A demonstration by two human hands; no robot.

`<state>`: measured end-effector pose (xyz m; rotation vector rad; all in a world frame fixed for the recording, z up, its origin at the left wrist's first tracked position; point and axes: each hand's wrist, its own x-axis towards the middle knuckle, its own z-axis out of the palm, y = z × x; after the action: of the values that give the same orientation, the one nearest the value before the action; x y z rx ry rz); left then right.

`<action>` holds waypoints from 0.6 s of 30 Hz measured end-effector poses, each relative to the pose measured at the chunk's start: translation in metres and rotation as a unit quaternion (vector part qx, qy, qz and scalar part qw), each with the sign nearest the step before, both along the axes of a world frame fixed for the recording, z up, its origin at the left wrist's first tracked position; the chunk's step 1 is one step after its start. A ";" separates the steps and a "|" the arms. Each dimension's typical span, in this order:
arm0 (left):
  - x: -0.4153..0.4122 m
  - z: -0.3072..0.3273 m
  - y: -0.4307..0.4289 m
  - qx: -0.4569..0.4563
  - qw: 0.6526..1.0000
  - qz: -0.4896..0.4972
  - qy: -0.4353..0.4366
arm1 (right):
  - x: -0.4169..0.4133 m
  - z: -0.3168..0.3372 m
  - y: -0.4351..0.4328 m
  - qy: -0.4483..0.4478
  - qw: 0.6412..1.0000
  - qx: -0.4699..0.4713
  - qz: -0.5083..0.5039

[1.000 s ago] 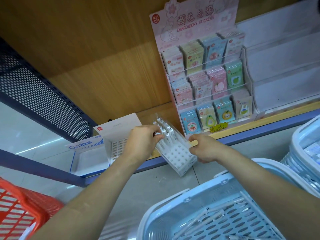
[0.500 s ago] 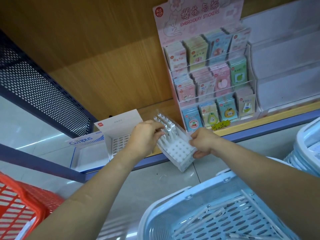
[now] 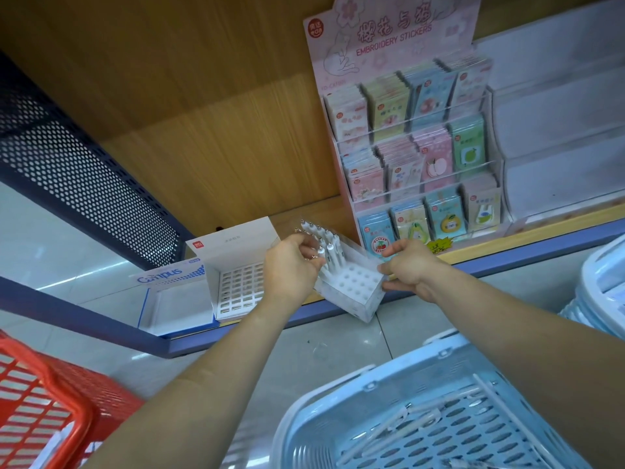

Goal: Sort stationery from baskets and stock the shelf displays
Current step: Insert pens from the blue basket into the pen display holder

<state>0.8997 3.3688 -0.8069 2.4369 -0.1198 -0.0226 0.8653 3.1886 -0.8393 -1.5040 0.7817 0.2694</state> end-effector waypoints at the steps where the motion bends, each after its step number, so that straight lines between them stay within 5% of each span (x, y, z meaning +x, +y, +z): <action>1: -0.001 -0.002 0.000 -0.001 1.000 -0.004 0.000 | 0.000 0.000 0.000 -0.007 1.000 -0.004 -0.005; 10: 0.005 0.001 -0.002 0.107 0.984 -0.109 -0.091 | -0.003 0.005 -0.003 -0.028 0.995 -0.072 0.067; 18: 0.000 0.013 0.004 0.138 0.970 -0.142 -0.139 | -0.044 0.077 -0.040 -0.156 0.975 -0.134 0.086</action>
<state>0.9000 3.3726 -0.7936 2.6658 -0.6293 0.1862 0.8210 3.1481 -0.7626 -1.8192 0.4479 0.0517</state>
